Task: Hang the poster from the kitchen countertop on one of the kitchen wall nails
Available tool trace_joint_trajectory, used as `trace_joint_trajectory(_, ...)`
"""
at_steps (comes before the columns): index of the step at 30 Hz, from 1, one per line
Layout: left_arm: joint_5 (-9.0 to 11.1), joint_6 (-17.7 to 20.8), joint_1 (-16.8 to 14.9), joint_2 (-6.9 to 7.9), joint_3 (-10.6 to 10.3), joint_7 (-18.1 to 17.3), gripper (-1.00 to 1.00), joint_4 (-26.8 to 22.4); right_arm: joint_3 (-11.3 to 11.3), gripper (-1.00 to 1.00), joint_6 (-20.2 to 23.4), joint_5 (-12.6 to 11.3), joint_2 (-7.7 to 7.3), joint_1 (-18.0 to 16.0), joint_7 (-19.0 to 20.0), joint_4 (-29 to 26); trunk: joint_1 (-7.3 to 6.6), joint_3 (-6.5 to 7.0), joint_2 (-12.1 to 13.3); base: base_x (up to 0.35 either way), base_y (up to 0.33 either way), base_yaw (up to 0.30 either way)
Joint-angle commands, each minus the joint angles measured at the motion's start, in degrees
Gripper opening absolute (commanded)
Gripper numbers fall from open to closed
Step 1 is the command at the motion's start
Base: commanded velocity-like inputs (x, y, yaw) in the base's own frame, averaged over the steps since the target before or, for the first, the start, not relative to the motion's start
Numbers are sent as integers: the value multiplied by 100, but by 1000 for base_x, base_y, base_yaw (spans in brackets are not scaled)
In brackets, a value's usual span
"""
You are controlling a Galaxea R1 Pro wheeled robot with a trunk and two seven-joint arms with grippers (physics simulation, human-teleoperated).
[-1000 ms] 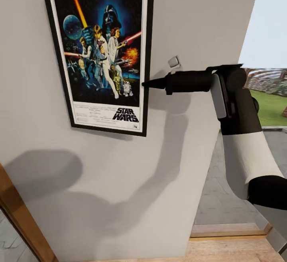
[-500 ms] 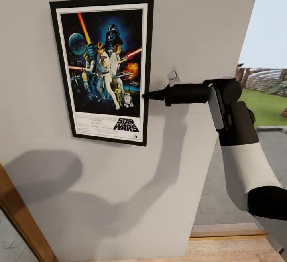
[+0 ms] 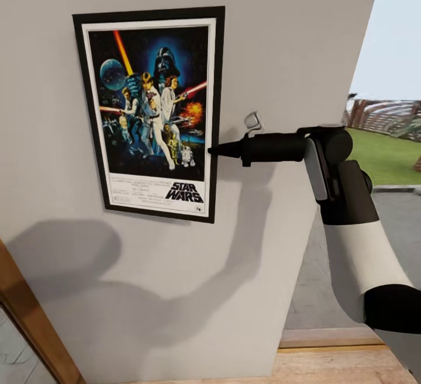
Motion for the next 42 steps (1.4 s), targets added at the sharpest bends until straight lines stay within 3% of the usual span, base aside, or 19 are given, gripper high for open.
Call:
trace_joint_trajectory(1, 59, -1, 2, -1, 12, -46, 100, -3, 6, -100, 50, -43, -4, 1, 3, -14, 2, -2, -4, 0, 0, 0)
trace_joint_trajectory(24, 59, -1, 2, -1, 12, -46, 100, -3, -25, -100, 58, -23, 5, 4, -3, -70, 2, -2, -4, 0, 0, 0)
trace_joint_trajectory(42, 59, -1, 2, -1, 12, -46, 100, -3, -28, -100, 68, 10, 36, -228, -15, -2, 2, -2, -4, 0, 0, 0)
